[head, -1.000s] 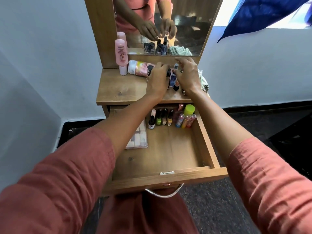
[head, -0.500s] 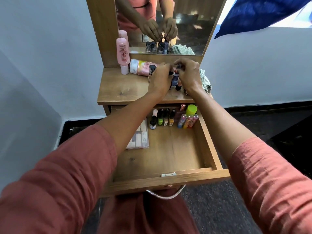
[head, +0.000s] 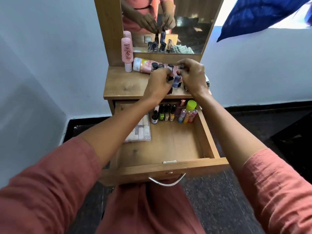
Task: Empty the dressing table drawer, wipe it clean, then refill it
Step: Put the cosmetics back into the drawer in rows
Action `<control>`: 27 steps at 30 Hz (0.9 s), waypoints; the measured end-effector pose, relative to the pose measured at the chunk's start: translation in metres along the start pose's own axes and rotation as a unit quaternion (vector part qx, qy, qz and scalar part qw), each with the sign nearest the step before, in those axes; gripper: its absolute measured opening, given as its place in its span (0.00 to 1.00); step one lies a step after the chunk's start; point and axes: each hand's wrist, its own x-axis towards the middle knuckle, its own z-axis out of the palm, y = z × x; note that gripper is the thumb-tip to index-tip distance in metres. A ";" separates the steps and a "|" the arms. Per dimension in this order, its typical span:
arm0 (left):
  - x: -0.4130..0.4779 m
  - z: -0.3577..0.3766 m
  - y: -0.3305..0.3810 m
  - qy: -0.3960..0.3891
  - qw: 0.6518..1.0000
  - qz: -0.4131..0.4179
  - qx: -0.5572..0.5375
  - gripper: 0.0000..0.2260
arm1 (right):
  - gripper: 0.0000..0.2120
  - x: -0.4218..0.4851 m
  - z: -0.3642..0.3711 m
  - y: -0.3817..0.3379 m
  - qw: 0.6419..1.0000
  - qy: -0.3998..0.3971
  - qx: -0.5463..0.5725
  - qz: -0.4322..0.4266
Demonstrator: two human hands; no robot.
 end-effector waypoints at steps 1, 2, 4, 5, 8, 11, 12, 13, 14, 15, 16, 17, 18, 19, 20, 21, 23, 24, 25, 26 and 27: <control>-0.005 0.000 0.001 -0.002 1.000 0.001 0.000 0.08 | 0.12 -0.005 -0.002 -0.001 1.000 0.001 0.001 -0.001; -0.011 0.000 0.002 -0.003 1.000 0.002 0.000 0.08 | 0.12 -0.010 -0.004 -0.001 1.000 0.003 0.001 -0.002; -0.021 0.002 0.002 -0.007 1.000 0.003 -0.001 0.08 | 0.12 -0.020 -0.007 0.000 1.000 0.006 0.000 -0.001; -0.027 0.004 0.002 -0.010 1.000 0.003 -0.002 0.08 | 0.12 -0.026 -0.008 0.001 1.000 0.006 -0.003 0.001; -0.040 0.012 -0.001 -0.027 1.000 -0.004 0.005 0.08 | 0.11 -0.041 -0.009 0.008 1.000 -0.006 -0.002 0.003; -0.049 0.024 -0.008 -0.049 0.998 -0.024 0.021 0.09 | 0.11 -0.054 -0.007 0.018 1.000 -0.026 -0.014 0.010; -0.053 0.029 -0.011 -0.056 0.998 -0.035 0.025 0.09 | 0.10 -0.058 -0.005 0.022 0.999 -0.035 -0.023 0.013; -0.056 0.032 -0.013 -0.063 0.997 -0.043 0.027 0.09 | 0.10 -0.062 -0.003 0.027 0.998 -0.044 -0.031 0.018; -0.058 0.036 -0.016 -0.073 0.996 -0.048 0.028 0.09 | 0.10 -0.066 -0.001 0.032 0.998 -0.055 -0.038 0.024; -0.060 0.040 -0.019 -0.083 0.995 -0.051 0.027 0.09 | 0.10 -0.069 0.002 0.036 0.996 -0.066 -0.045 0.029; -0.062 0.043 -0.021 -0.093 0.994 -0.055 0.027 0.10 | 0.10 -0.073 0.006 0.041 0.995 -0.077 -0.055 0.033; -0.063 0.046 -0.023 -0.099 0.993 -0.059 0.029 0.10 | 0.10 -0.075 0.009 0.046 0.993 -0.087 -0.065 0.035; -0.065 0.048 -0.025 -0.104 0.992 -0.061 0.033 0.11 | 0.10 -0.078 0.011 0.050 0.992 -0.097 -0.074 0.035; -0.066 0.051 -0.026 -0.109 0.991 -0.062 0.037 0.11 | 0.10 -0.080 0.014 0.053 0.991 -0.106 -0.079 0.037; -0.067 0.054 -0.028 -0.114 0.991 -0.064 0.040 0.11 | 0.10 -0.082 0.016 0.055 0.989 -0.113 -0.081 0.039; -0.068 0.056 -0.030 -0.119 0.990 -0.067 0.042 0.11 | 0.10 -0.084 0.018 0.057 0.989 -0.119 -0.083 0.039; -0.069 0.059 -0.034 -0.122 0.989 -0.075 0.045 0.11 | 0.10 -0.085 0.022 0.060 0.987 -0.127 -0.093 0.032; -0.070 0.060 -0.036 -0.122 0.989 -0.076 0.042 0.11 | 0.10 -0.086 0.023 0.061 0.986 -0.128 -0.099 0.029; -0.070 0.061 -0.036 -0.122 0.989 -0.075 0.039 0.11 | 0.10 -0.087 0.023 0.062 0.986 -0.130 -0.106 0.027; -0.071 0.061 -0.037 -0.122 0.989 -0.073 0.038 0.11 | 0.10 -0.087 0.024 0.062 0.984 -0.133 -0.112 0.027; -0.070 0.062 -0.037 -0.122 0.989 -0.071 0.037 0.11 | 0.11 -0.087 0.025 0.064 0.983 -0.135 -0.119 0.029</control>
